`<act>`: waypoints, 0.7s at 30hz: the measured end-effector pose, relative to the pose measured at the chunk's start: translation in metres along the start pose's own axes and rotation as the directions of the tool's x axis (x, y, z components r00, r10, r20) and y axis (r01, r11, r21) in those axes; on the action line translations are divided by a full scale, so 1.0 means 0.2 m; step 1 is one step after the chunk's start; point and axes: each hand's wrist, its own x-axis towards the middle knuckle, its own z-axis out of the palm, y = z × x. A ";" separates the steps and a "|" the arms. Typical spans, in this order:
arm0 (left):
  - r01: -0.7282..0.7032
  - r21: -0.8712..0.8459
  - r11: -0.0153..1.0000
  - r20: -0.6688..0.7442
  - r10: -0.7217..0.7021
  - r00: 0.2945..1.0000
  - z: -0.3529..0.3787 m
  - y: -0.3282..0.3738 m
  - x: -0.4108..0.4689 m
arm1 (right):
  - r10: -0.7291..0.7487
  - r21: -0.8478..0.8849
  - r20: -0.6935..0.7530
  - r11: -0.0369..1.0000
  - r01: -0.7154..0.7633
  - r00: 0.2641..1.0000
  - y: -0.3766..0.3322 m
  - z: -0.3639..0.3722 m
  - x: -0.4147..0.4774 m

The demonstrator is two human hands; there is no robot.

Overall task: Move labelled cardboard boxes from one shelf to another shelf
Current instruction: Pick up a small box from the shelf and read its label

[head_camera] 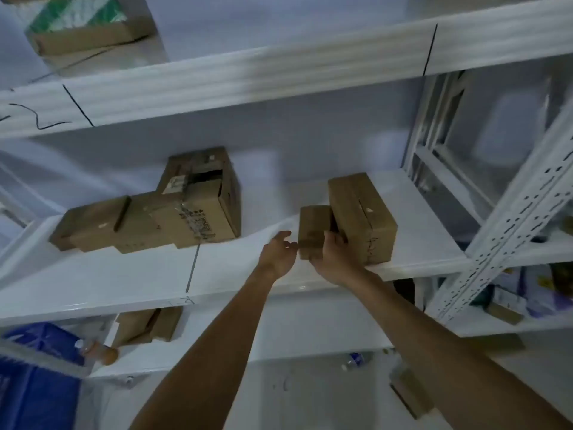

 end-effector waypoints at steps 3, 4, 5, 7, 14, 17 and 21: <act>0.071 -0.043 0.997 -0.029 -0.072 0.997 0.04 0.00 0.07 | 0.014 0.079 -0.020 0.997 -0.012 1.000 0.02 0.02 0.05; 0.099 -0.055 0.994 -0.024 -0.100 0.995 0.05 0.00 0.09 | 0.032 0.126 -0.012 0.992 -0.030 0.999 0.02 0.03 0.06; 0.124 -0.083 0.989 -0.010 -0.125 0.992 0.05 -0.01 0.12 | 0.061 0.170 -0.002 0.984 -0.059 0.998 0.02 0.03 0.08; 0.167 -0.153 0.974 0.023 -0.165 0.986 0.06 -0.02 0.17 | 0.108 0.225 0.010 0.968 -0.107 0.994 0.02 0.03 0.11; 0.250 -0.281 0.927 0.097 -0.231 0.968 0.05 -0.10 0.21 | 0.329 0.321 0.109 0.881 -0.347 0.938 0.02 0.06 0.19; 0.244 -0.279 0.929 0.083 -0.230 0.970 0.01 -0.14 0.19 | 0.375 0.344 0.098 0.856 -0.385 0.922 -0.01 0.08 0.18; 0.246 -0.297 0.923 0.069 -0.236 0.969 -0.08 -0.14 0.15 | 0.359 0.350 0.068 0.865 -0.360 0.931 -0.08 0.12 0.14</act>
